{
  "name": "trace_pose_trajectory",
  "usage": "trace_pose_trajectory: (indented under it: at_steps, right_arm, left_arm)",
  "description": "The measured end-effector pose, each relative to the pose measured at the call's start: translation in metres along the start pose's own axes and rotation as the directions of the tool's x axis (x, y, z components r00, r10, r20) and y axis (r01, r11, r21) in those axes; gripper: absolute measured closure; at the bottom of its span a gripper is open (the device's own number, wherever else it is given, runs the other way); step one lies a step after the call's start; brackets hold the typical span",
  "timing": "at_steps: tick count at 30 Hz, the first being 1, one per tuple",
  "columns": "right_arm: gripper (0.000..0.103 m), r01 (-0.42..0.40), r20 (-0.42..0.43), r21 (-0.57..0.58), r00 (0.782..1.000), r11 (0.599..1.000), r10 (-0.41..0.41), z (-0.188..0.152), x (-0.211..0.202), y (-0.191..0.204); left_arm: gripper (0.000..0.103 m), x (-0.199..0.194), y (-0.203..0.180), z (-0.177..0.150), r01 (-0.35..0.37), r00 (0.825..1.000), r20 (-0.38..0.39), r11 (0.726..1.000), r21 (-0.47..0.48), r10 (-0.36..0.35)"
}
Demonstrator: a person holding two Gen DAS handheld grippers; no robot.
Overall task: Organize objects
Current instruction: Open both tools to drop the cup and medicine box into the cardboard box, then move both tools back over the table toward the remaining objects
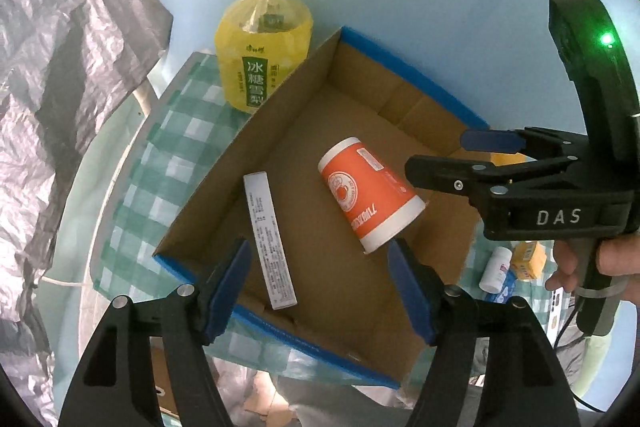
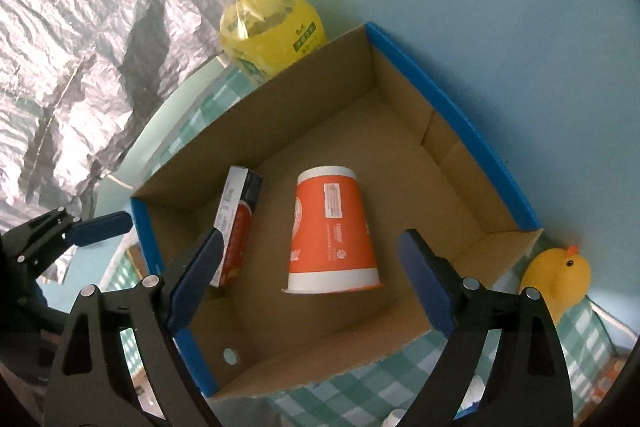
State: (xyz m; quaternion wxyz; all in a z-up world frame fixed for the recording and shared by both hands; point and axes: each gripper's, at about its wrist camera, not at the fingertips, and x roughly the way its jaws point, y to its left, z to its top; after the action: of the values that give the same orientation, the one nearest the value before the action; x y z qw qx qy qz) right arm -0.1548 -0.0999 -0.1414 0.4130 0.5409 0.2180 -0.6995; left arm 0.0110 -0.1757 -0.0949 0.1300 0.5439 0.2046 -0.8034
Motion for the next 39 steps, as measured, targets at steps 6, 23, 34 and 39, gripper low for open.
trace_pose_trajectory:
  at_steps: [6,23,34,39]
  right_arm:
    - [0.011,0.019,0.051,-0.023,0.999,1.0,-0.018,-0.001,-0.024,0.009]
    - [0.011,0.045,0.122,-0.014,0.992,0.999,-0.043,-0.023,-0.074,0.007]
    - [0.011,0.121,0.123,0.039,0.984,0.992,-0.125,-0.056,-0.098,-0.029]
    - [0.011,0.146,0.124,0.082,0.98,0.986,-0.156,-0.077,-0.111,-0.048]
  left_arm:
    - [0.027,-0.019,-0.009,-0.003,0.012,1.0,0.026,1.0,0.016,-0.013]
    - [0.023,-0.046,-0.045,-0.009,0.04,0.998,0.039,0.991,0.13,-0.046]
    - [0.023,-0.049,-0.084,-0.006,0.077,0.996,0.016,0.969,0.233,-0.083]
    - [0.023,-0.044,-0.11,-0.008,0.101,0.995,-0.009,0.95,0.297,-0.103]
